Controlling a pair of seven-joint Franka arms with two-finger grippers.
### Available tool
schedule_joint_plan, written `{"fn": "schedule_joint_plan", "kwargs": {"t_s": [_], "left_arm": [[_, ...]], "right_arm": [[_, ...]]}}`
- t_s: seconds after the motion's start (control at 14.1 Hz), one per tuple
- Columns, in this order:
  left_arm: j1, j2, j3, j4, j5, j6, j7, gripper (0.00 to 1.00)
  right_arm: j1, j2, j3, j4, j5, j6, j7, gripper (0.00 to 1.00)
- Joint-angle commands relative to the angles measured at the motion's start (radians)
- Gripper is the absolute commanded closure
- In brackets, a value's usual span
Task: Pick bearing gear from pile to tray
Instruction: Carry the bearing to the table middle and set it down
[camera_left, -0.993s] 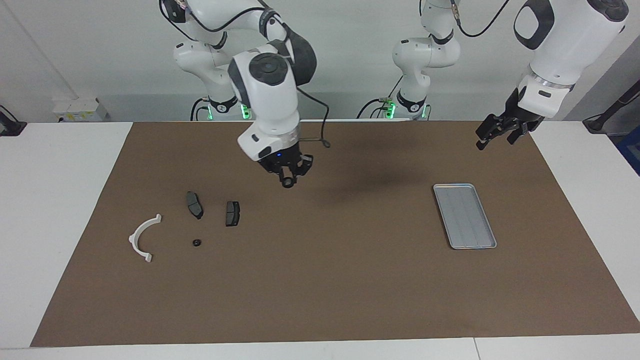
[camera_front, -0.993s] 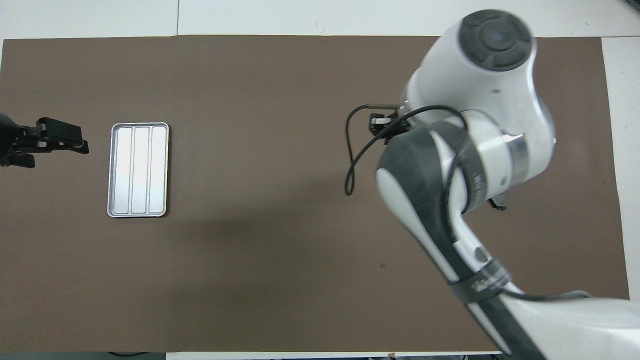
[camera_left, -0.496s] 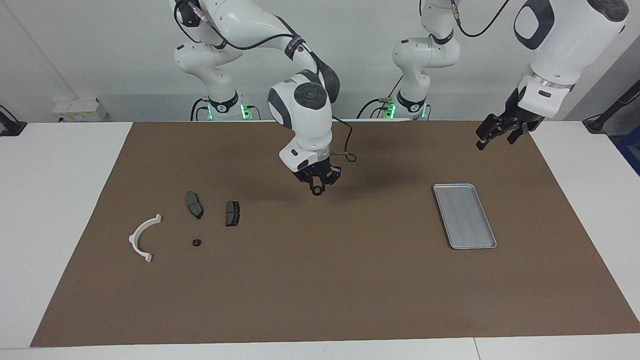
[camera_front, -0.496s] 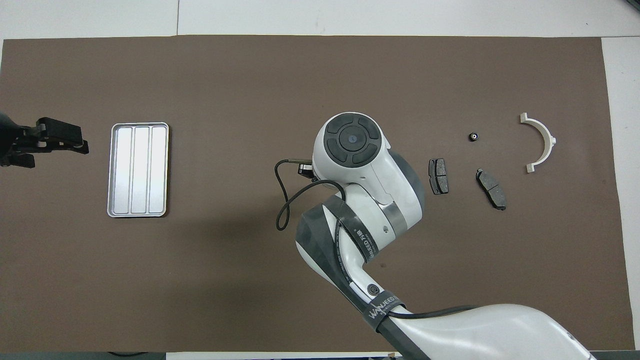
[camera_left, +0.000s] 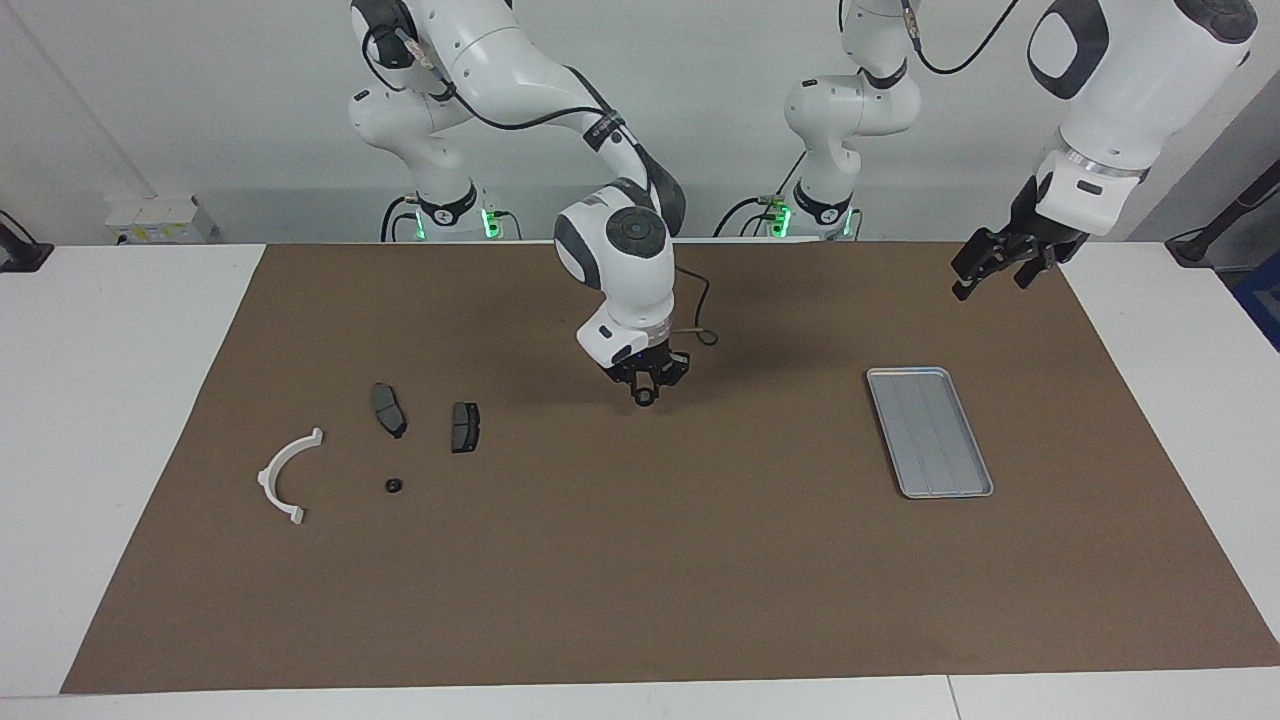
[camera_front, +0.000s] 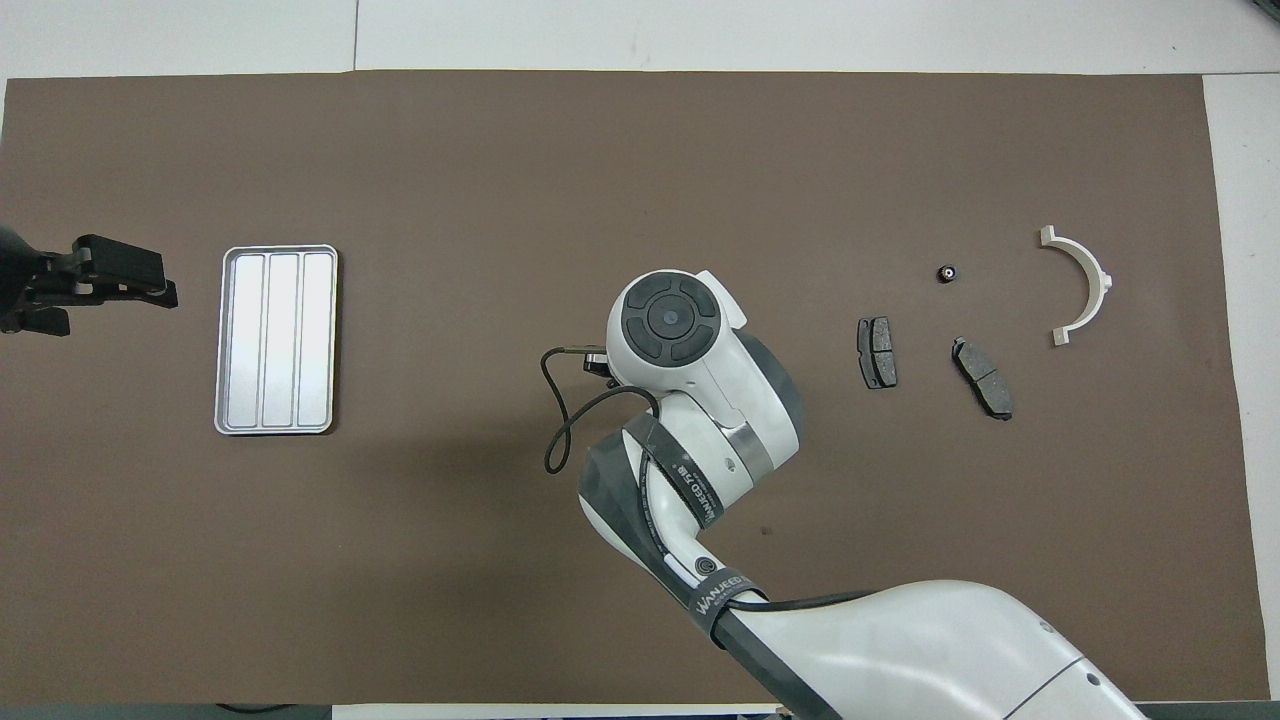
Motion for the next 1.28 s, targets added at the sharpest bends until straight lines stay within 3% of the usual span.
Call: {"fn": "schedule_joint_plan", "kwargs": {"t_s": [0.0,0.5,0.57,0.71,0.78,1.06,1.21], "left_arm": [[-0.013,-0.025,0.007,-0.025,0.019,0.005,0.002,0.0],[-0.016,-0.025,0.005,-0.025,0.019,0.005,0.004,0.0],[-0.016,-0.025,0.005,-0.025,0.019,0.005,0.004,0.0],[-0.014,-0.025,0.005,-0.025,0.019,0.004,0.004,0.0],[-0.014,-0.026,0.005,-0.027,0.019,0.002,0.002,0.0],[-0.017,-0.037,0.005,-0.048,0.019,0.004,-0.001,0.0],[-0.04,-0.042,0.004,-0.058,0.019,0.004,-0.005,0.0]], "right_arm": [[-0.002,0.008,-0.006,-0.048,0.001,0.076,-0.018,1.0],[-0.01,0.011,-0.006,-0.12,0.001,0.167,-0.038,1.0],[-0.013,0.011,-0.004,-0.121,0.001,0.167,-0.037,0.86],[-0.013,0.011,-0.006,-0.114,0.001,0.149,-0.028,0.23],[-0.016,0.004,-0.006,-0.112,0.001,0.141,-0.026,0.04],[-0.094,-0.077,-0.016,-0.054,-0.015,0.044,-0.049,0.0],[-0.195,-0.117,-0.016,-0.034,-0.016,0.034,-0.185,0.0]]}}
